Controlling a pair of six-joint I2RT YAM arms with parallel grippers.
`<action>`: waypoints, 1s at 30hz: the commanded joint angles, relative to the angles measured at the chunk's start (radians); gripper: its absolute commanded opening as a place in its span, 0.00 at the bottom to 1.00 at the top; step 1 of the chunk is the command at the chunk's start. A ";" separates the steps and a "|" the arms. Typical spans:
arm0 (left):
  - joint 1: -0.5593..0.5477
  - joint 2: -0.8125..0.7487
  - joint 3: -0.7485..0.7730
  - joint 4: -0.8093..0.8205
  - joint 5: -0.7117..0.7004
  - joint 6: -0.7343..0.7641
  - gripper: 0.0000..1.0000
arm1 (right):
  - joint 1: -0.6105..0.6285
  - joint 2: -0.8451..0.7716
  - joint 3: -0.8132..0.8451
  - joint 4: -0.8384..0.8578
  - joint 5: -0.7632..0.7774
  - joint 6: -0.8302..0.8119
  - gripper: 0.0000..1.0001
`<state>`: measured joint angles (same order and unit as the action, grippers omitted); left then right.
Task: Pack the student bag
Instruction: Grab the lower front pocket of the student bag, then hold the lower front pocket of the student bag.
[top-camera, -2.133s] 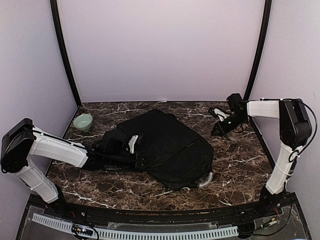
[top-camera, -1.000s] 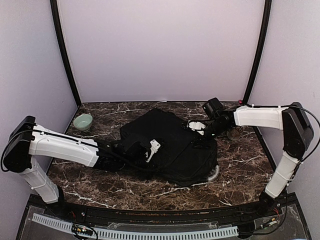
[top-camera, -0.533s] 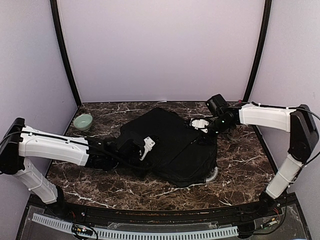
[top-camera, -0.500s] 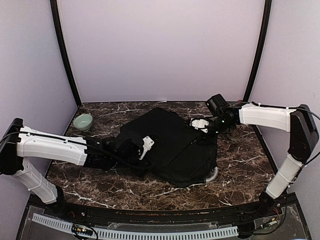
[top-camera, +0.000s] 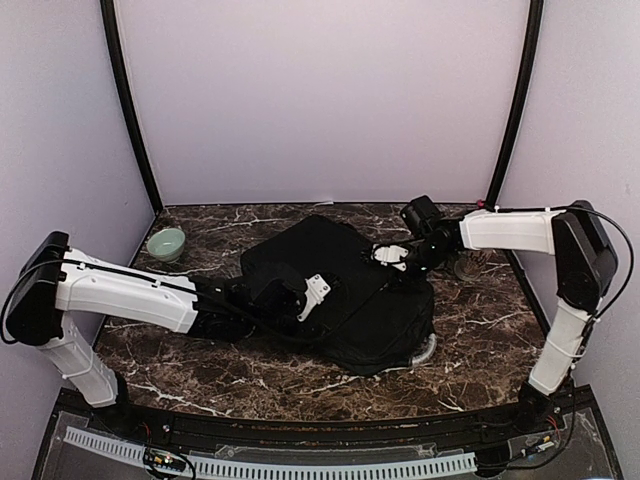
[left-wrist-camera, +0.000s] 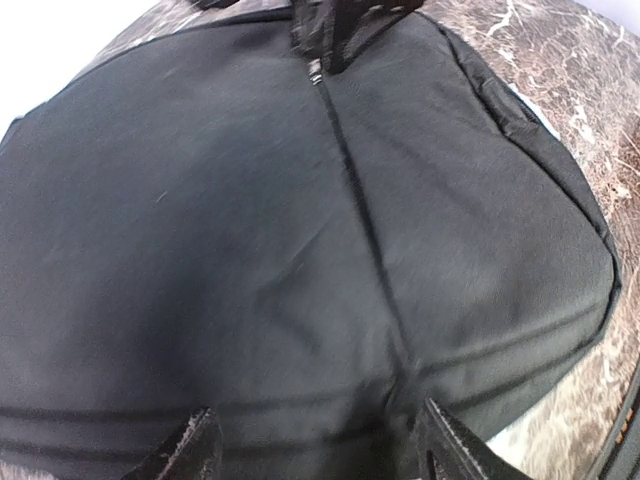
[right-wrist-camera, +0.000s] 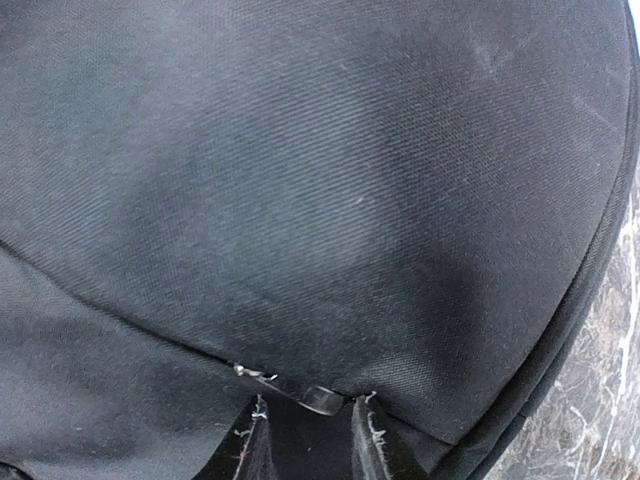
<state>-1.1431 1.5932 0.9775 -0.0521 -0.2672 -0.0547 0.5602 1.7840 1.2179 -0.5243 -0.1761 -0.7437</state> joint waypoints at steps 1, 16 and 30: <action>-0.006 0.076 0.079 0.116 0.002 0.086 0.69 | -0.002 0.050 0.037 0.030 -0.015 -0.025 0.26; -0.006 0.250 0.130 0.169 -0.095 0.166 0.67 | 0.003 0.053 0.069 -0.098 -0.177 -0.060 0.01; 0.006 0.268 0.118 0.187 -0.099 0.133 0.46 | -0.049 -0.013 0.088 -0.111 -0.350 0.226 0.05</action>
<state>-1.1477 1.8648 1.0908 0.1349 -0.3489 0.0929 0.5438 1.7775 1.2808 -0.6662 -0.4759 -0.6785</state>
